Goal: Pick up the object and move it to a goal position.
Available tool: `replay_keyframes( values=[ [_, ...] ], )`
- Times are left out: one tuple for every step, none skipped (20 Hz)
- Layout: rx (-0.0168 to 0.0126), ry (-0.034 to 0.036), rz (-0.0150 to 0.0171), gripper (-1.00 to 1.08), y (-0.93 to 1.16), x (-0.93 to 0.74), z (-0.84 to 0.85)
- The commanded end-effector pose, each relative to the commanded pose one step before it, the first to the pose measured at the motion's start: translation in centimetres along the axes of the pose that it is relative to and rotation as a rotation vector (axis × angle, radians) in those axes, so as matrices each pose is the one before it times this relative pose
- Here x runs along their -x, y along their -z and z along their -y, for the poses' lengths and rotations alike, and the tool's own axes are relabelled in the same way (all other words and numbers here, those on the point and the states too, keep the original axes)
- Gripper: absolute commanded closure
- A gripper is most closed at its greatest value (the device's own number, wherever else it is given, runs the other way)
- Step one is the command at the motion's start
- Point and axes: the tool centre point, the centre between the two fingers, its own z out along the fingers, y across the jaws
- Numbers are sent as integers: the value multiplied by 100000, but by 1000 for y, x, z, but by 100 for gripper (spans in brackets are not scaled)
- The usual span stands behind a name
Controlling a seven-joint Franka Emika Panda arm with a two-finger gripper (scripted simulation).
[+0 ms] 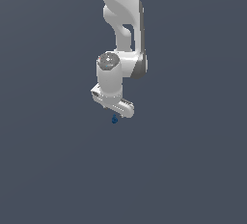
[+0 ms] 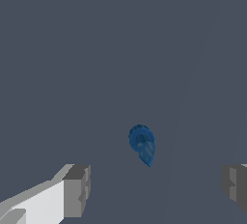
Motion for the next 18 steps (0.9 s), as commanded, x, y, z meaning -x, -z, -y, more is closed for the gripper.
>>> replay_keyframes(
  values=[
    [104, -1761, -36, -92, -348, 58, -171],
    [23, -257, 7, -92, -57, 11, -29],
    [9, -97, 2, -92, -19, 1, -16],
    [-1, 540, 63, -92, 78, 0, 42],
    [0, 0, 0, -92, -34, 2, 1],
    [0, 0, 0, -92, -103, 5, 4],
    [0, 0, 0, -92, -171, 9, 6],
    [2, -69, -7, -92, -236, -4, -27],
    [0, 0, 0, -92, -306, 18, 10],
    [2, -69, -8, -92, -369, 5, -24],
    [3, -69, -8, -92, -434, 10, -22],
    [0, 0, 0, -92, -499, 31, 15],
    [6, -119, -14, -92, -551, 4, -44],
    [3, -69, -8, -92, -527, 13, -18],
    [0, 0, 0, -92, -464, 22, 18],
    [0, -69, -8, -92, -393, -5, -17],
    [0, 0, 0, -92, -329, 2, 19],
    [-6, -68, -7, -92, -255, -25, -16]
  ],
)
